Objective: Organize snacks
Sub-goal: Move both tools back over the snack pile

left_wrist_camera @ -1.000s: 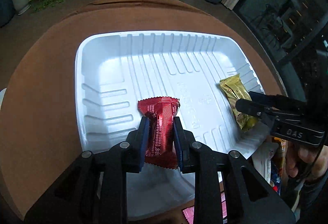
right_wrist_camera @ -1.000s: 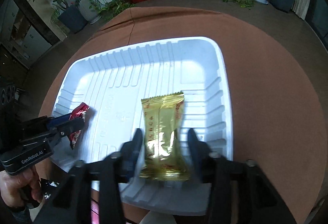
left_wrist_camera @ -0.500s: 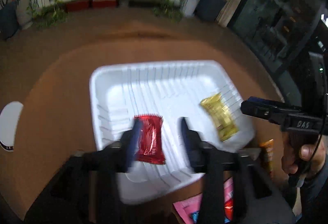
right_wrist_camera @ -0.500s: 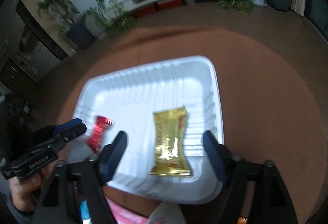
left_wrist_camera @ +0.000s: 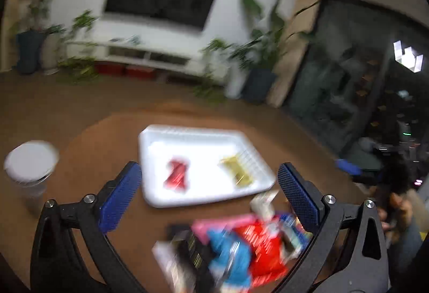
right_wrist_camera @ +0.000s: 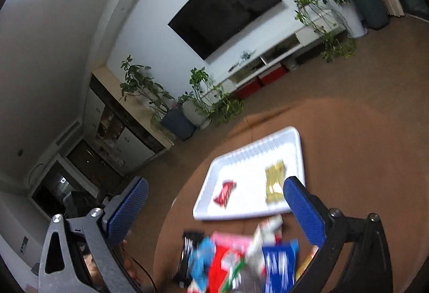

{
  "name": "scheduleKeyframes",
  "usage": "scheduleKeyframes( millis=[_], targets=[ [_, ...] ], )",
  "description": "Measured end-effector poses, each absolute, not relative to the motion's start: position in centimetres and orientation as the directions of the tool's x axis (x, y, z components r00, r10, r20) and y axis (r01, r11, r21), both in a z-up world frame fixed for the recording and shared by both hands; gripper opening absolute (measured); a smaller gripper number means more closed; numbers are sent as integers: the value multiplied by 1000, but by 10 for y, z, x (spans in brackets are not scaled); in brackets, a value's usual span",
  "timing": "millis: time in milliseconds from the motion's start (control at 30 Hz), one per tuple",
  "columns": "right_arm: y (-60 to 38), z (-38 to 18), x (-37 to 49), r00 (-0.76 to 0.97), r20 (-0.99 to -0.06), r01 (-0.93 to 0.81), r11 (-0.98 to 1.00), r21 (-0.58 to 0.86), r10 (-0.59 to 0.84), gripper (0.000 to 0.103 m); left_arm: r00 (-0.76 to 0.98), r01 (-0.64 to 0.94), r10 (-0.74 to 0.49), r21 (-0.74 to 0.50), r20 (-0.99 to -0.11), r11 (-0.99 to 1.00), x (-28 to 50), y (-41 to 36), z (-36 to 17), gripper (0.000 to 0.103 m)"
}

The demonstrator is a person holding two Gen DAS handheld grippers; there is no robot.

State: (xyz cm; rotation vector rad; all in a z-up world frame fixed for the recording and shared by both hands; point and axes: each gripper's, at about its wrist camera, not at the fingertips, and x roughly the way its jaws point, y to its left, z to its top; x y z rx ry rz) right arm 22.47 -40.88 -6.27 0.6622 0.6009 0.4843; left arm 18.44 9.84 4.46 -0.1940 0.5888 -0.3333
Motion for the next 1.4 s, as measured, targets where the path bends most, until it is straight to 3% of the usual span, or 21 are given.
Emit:
scheduleKeyframes(
  millis=[67, 133, 200, 367, 600, 867, 1100, 1400],
  targets=[
    [-414, -72, 202, 736, -374, -183, 698, 692, 564, 103, 793, 160, -229, -169, -564, 972, 160, 95, 38, 103],
    [-416, -87, 174, 736, -436, -115, 731, 673, 518, 103, 836, 68, -88, -56, -541, 996, 129, 90, 35, 103],
    [-420, -99, 156, 733, -486, -56, 754, 654, 476, 102, 850, 47, -50, -20, -524, 999, 104, 83, 30, 103],
    [-418, -128, 125, 681, -586, 43, 774, 631, 440, 99, 815, 125, -111, -15, -568, 992, 57, 61, 3, 103],
    [-404, -132, 123, 671, -614, 12, 821, 570, 416, 96, 722, 191, -202, -91, -661, 977, 44, 51, -27, 103],
    [-380, -139, 145, 610, -657, -66, 854, 516, 444, 67, 672, 198, -282, -200, -685, 960, 73, 70, -32, 103],
    [-361, -157, 181, 524, -721, -71, 866, 495, 454, 66, 652, 193, -309, -243, -693, 951, 80, 78, -37, 103],
    [-364, -171, 206, 476, -724, -45, 836, 547, 499, 66, 633, 180, -341, -296, -695, 938, 92, 86, -44, 102]
  ],
)
